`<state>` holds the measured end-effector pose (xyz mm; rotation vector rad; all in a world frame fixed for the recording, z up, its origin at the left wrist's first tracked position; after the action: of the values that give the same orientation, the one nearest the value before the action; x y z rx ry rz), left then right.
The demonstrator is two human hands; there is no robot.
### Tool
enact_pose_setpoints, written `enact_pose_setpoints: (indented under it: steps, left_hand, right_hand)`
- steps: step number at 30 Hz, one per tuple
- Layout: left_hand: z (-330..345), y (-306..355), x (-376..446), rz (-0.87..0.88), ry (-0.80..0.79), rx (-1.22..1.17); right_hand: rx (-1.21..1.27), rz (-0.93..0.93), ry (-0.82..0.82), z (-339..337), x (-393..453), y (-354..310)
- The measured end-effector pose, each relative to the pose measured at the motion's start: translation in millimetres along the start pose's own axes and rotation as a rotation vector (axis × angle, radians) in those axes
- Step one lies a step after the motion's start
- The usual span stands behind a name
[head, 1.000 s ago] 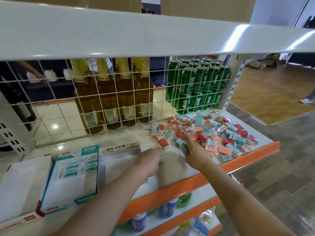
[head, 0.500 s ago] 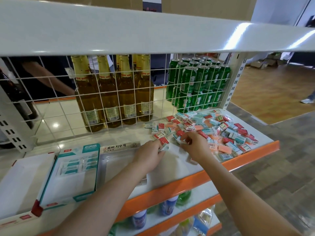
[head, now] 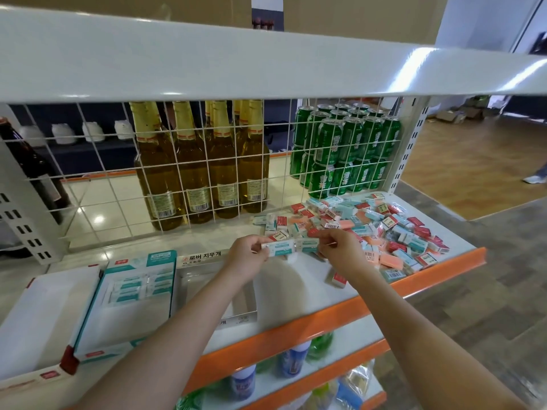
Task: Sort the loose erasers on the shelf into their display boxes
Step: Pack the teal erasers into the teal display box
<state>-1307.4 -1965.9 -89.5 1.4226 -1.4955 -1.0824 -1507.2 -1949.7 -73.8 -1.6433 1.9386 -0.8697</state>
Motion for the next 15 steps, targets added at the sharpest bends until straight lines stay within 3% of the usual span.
enact_pose_setpoints:
  steps: [10, 15]
  left_hand:
    - [-20.0, -4.8, -7.9, 0.009, -0.009, -0.059]
    - [-52.8, -9.4, -13.5, 0.0, 0.102, 0.008]
  right_hand:
    - [0.078, -0.005, -0.065, 14.5, -4.1, -10.3]
    - [0.077, -0.013, -0.054, 24.4, -5.3, -30.4]
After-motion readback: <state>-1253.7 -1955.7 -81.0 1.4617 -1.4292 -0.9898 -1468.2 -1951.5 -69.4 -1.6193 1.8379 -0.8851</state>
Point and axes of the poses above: each hand's wrist, its own x-axis towards the middle knuckle, its own z-axis out of the palm, y = z × x, the point moved 9 cm from there along x, towards the middle knuckle, and after that the axes turned 8 degrees about -x, right-handed, at the moved point
